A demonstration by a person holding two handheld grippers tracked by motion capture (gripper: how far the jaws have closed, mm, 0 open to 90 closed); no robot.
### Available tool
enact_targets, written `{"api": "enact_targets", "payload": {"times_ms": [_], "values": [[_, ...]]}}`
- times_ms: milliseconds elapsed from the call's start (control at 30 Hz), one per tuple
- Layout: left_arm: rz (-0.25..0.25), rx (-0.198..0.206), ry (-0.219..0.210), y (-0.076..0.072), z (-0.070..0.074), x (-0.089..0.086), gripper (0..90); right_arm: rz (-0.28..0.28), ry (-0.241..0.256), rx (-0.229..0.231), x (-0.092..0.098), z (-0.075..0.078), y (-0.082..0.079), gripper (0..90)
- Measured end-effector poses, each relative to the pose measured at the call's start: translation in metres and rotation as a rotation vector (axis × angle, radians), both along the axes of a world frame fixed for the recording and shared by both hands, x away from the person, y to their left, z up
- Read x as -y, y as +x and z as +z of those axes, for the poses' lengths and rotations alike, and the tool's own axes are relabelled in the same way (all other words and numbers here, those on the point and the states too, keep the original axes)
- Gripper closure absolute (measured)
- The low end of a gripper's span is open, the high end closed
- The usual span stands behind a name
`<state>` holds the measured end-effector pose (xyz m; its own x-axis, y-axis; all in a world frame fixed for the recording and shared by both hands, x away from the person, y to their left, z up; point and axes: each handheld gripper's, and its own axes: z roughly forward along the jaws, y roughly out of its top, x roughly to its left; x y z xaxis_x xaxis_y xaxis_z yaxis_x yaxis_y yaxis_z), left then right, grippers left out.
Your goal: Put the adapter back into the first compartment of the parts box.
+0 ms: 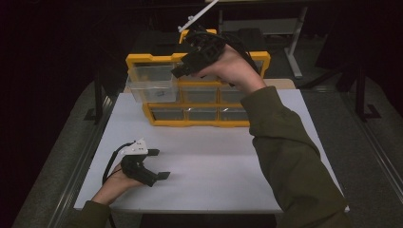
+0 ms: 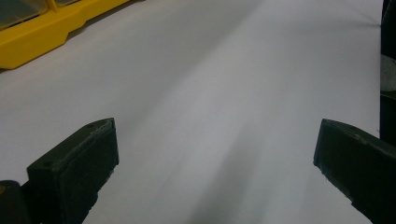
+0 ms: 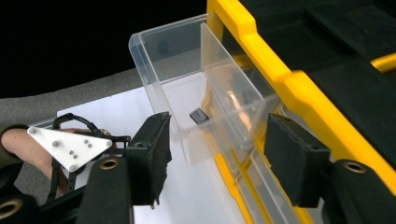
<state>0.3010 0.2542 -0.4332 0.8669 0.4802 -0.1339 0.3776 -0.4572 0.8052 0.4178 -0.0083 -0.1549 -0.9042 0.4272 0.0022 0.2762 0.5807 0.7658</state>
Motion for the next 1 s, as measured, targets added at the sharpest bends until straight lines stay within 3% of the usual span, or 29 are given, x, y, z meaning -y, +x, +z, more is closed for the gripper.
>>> {"api": "enact_targets", "payload": {"times_ms": [167,367,633,1000], "values": [[-0.002,0.000,0.005,0.000,0.000,0.000,0.0,-0.011,0.030,-0.008,0.017,-0.007,-0.009,32.2],[0.001,-0.002,0.006,0.000,-0.001,0.001,0.0,-0.030,0.031,0.001,0.034,-0.022,-0.018,24.9],[-0.002,-0.003,0.004,0.000,-0.001,0.001,0.0,-0.078,0.035,-0.028,0.055,-0.055,-0.024,15.5],[-0.002,-0.005,0.006,0.001,-0.002,0.000,0.0,-0.112,0.029,-0.064,0.072,-0.101,-0.035,8.9]]}}
